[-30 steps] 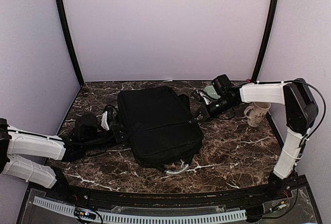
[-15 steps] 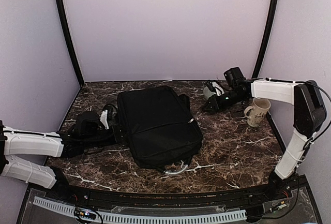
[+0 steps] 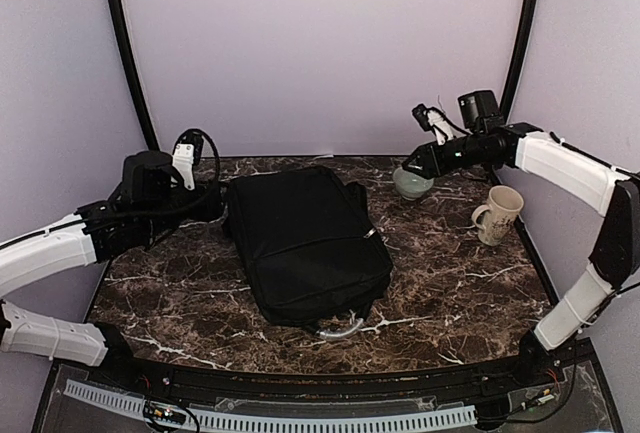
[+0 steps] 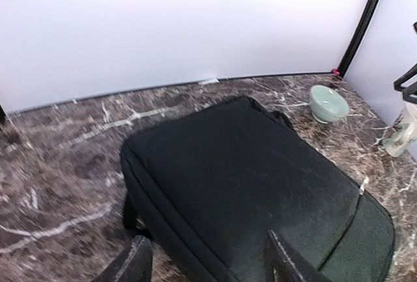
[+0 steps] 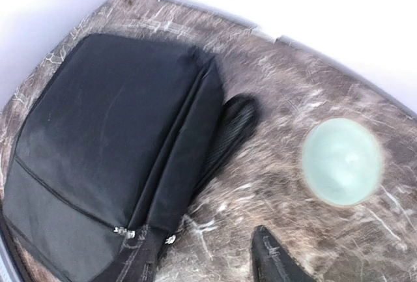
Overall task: Pack the student bag
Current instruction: Reset both arms
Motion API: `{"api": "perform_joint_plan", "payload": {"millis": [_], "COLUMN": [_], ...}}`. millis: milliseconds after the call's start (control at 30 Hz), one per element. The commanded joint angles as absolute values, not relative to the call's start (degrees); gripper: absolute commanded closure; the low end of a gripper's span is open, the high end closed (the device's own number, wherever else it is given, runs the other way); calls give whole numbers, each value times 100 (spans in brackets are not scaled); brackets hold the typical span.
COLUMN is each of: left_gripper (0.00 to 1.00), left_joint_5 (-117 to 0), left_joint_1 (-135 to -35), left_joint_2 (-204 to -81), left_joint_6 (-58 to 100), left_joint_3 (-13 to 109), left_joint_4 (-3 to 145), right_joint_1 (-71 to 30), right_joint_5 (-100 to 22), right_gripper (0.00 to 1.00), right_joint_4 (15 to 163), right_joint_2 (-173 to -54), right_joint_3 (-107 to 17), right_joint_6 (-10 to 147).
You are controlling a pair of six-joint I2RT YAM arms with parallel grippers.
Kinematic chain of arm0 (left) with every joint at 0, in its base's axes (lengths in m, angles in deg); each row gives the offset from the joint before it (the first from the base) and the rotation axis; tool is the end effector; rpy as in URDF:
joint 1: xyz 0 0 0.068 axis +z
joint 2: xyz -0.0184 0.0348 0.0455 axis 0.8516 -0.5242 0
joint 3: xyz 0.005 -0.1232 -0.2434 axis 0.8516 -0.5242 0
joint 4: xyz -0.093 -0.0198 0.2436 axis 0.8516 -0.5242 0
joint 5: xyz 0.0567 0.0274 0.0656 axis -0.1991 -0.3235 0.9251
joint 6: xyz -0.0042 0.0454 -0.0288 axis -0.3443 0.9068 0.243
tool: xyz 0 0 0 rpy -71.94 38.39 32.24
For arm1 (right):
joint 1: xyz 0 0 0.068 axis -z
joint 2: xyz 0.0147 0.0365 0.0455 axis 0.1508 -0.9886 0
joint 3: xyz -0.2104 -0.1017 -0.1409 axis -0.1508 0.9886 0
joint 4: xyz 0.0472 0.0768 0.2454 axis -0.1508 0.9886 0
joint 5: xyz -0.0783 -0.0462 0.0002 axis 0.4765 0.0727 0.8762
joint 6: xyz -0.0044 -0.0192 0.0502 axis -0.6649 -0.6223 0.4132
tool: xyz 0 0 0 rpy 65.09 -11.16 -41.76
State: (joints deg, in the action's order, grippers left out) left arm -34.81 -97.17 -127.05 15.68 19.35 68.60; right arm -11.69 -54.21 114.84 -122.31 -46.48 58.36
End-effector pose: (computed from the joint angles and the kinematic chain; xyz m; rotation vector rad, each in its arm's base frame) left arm 0.1954 -0.1449 0.2990 0.1682 1.8668 -0.4250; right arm 0.3278 0.1367 0.3133 -0.6810 2.1607 0.6138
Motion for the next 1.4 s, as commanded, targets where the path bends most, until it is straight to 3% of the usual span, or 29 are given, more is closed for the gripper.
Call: {"api": "perform_joint_plan", "payload": {"millis": [0,100,200,233,433,767,1367], "left_gripper": [38,31,6,2,1,1,1], "left_joint_5": [-2835,-2493,-2050,-1957,-1471,-2183,-2365], "left_joint_1": [-9554,-9462,-9399,-9319,-9079,-8830,-8818], "left_joint_2": [-13060,-13388,-13627,-13677,-13849,-13177,-13191], "left_joint_6": [3014,3349,3421,3429,3608,3380,3352], "left_joint_3": [2966,3391,3668,3712,3721,2460,2405], "left_joint_4": [6435,6606,6880,7002,7543,8388,8479], "right_joint_1": [-973,-857,-801,-790,-777,-752,-511], "right_joint_5": [-4727,-4138,-3113,-2931,-2060,-2337,-3316], "right_gripper": [44,28,2,0,0,0,0], "right_joint_4": [11168,10893,10727,10624,10145,10173,10272], "right_joint_2": [-11684,-11455,-11401,-11379,-11145,-10749,-10801], "right_joint_3": [-4938,-4965,-5133,-5146,-4702,-4248,-4205], "right_joint_6": [5374,5371,5531,5548,6106,6074,6066]}}
